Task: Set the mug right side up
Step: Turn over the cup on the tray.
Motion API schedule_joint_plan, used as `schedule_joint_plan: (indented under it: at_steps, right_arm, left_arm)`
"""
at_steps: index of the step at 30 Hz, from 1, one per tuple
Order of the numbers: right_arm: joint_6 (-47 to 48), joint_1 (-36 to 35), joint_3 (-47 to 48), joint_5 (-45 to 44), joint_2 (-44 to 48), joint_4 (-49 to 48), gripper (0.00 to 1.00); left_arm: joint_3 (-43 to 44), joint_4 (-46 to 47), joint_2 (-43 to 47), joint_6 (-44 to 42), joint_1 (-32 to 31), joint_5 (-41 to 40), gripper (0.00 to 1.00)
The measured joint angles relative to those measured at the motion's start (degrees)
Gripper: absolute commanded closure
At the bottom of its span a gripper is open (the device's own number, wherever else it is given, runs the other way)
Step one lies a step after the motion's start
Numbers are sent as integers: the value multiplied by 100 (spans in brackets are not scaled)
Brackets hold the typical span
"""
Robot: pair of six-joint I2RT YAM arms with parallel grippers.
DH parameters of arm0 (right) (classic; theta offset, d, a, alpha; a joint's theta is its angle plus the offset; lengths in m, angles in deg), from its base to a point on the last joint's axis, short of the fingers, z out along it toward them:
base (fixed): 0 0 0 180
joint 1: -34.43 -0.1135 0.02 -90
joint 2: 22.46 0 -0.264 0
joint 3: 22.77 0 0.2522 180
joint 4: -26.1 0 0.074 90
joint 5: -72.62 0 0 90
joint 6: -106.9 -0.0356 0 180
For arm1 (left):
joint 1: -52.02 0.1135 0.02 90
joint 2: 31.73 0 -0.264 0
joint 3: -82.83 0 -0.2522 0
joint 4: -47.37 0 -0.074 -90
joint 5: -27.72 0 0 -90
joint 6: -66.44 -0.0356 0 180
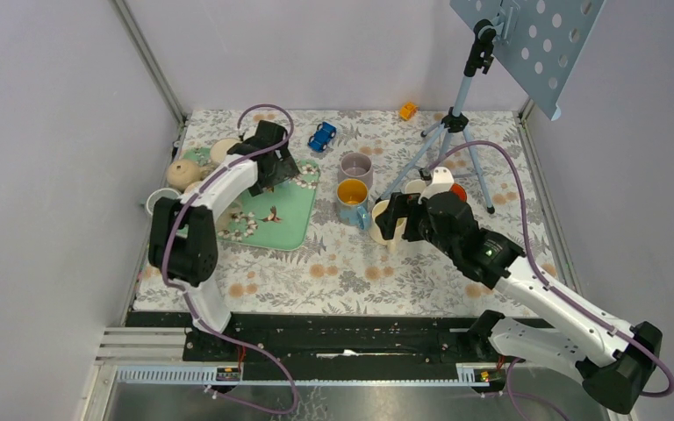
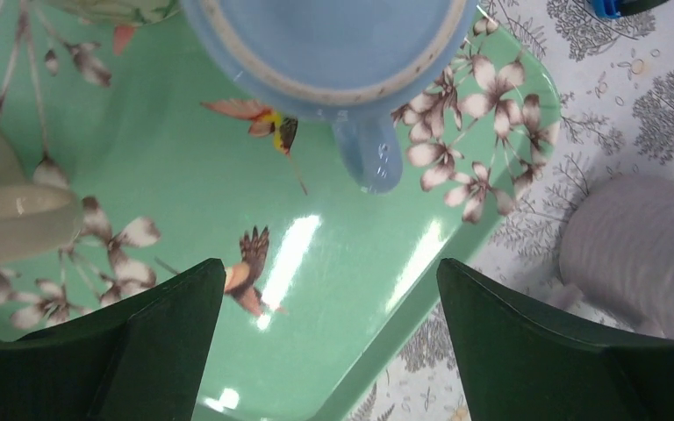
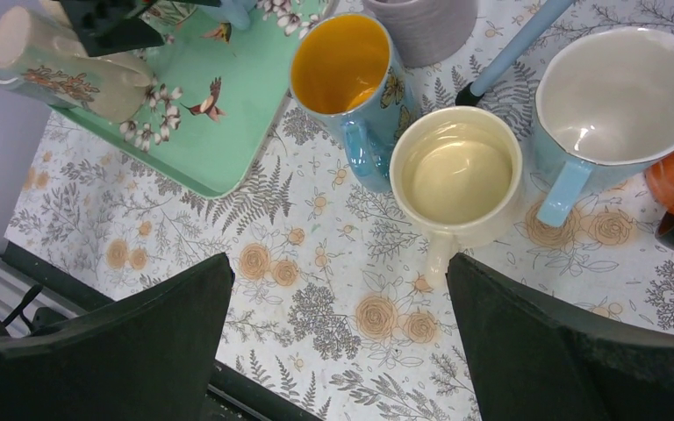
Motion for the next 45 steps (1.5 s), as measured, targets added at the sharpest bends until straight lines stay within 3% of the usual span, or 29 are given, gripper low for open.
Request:
schedule_joint_plan:
  at_steps: [5,15,33,38,44,45]
  right_arm:
    - [26,0,22,109,59,55,0]
    - [44,0,22,153,260,214,0]
    - [39,0,22,293,275,291,0]
    - [33,-2,22,315,247,291,0]
    - [4,-2,22,352,234,291,0]
    - [-4,-2,22,352,234,291,0]
  left_arm:
    - [555,4,-710,-125,-2,-92,11]
    - [1362,142,-1591,-225,4,-361,33]
    - [1386,-59,-1727,-109,59,-603,60]
    - [1386,-50,-1729,-81,66,-533,74]
    - [1386,-122,-1727,-22,120,-452,100]
    - [1386,-131,-1727,-24,129,-442,100]
